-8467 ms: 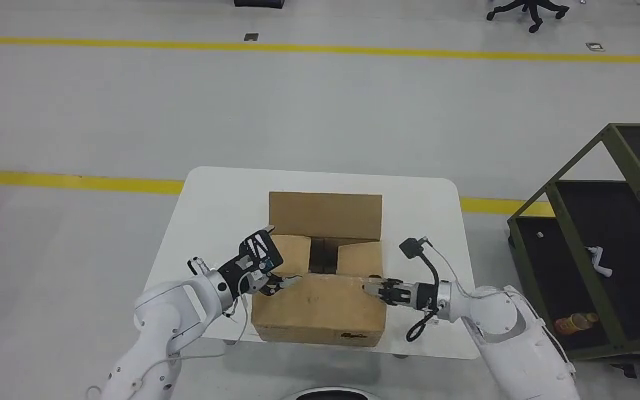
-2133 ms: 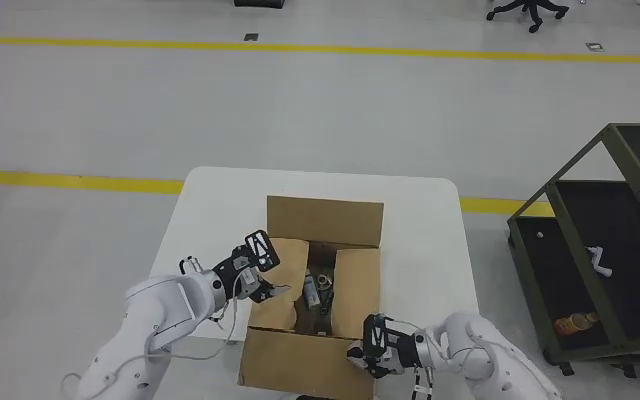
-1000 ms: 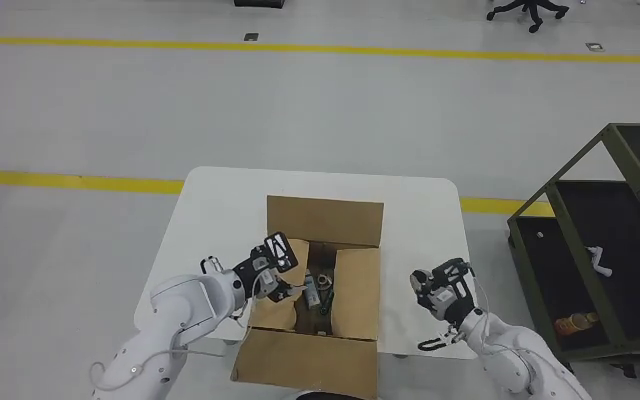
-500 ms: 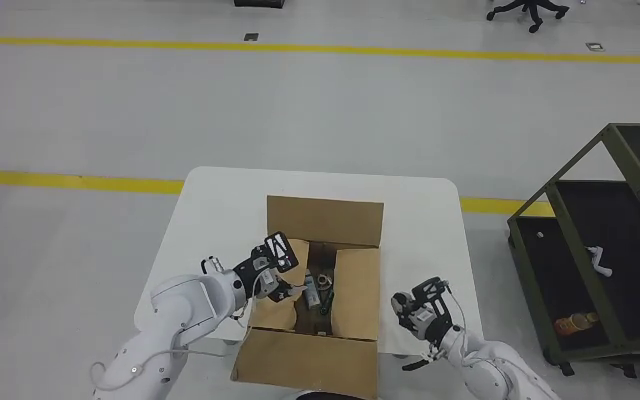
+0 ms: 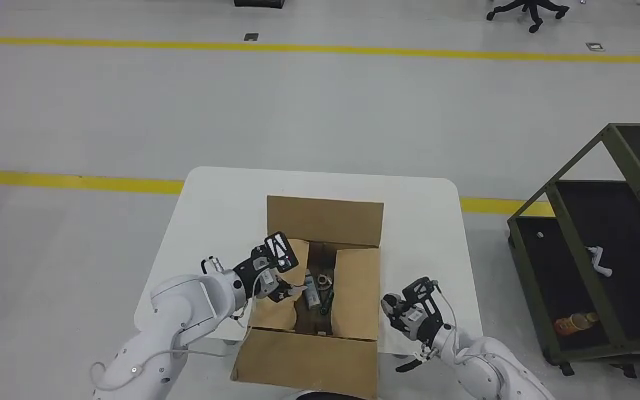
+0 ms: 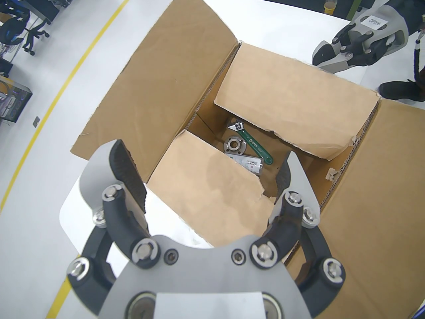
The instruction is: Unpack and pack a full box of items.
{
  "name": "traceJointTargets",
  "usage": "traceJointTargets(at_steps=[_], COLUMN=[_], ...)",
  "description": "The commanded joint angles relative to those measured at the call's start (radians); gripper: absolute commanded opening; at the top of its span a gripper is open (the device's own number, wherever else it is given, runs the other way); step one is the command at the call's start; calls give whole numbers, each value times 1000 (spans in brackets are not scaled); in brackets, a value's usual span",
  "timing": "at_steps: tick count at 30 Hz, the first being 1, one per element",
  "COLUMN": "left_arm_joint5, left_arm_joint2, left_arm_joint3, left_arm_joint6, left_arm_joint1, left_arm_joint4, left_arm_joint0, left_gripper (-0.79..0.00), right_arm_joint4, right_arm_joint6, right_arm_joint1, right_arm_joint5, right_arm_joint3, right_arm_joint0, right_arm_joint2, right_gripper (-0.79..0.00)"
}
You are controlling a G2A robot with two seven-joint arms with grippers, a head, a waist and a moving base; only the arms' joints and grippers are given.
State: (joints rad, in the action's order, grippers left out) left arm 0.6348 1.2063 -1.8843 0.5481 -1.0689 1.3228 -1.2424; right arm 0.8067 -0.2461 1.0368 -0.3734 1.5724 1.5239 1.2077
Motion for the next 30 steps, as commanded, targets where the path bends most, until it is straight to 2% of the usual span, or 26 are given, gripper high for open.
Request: traceJointTargets(at_steps=[1, 6, 11, 20, 30], left_arm_joint5=[0, -28, -84, -185, -184], left_arm_joint2=[0, -20, -62, -214, -220], left_arm_joint3=[0, -2, 16, 57, 56], left_arm_joint6=[0, -18, 5, 118, 119], left_arm_joint1=[0, -3, -13, -43, -44], left_arm_joint4=[0, 12, 17, 114, 111], left_arm_joint0=[0, -6, 20, 81, 82], left_gripper=[0, 0, 0, 0, 0], right_arm_joint4=[-1, -8, -10, -4, -16], right_arm_joint6=[-1, -4, -9, -4, 1], right_arm_joint1=[-1, -4, -4, -3, -2], right_arm_joint5=[-2, -15, -25, -25, -41], right_arm_joint3=[2, 13, 12, 8, 0], right_arm_joint0=[3, 14, 17, 23, 27], right_arm_joint2=[7, 32, 38, 46, 58], right_gripper=[-785, -785, -785, -785, -785])
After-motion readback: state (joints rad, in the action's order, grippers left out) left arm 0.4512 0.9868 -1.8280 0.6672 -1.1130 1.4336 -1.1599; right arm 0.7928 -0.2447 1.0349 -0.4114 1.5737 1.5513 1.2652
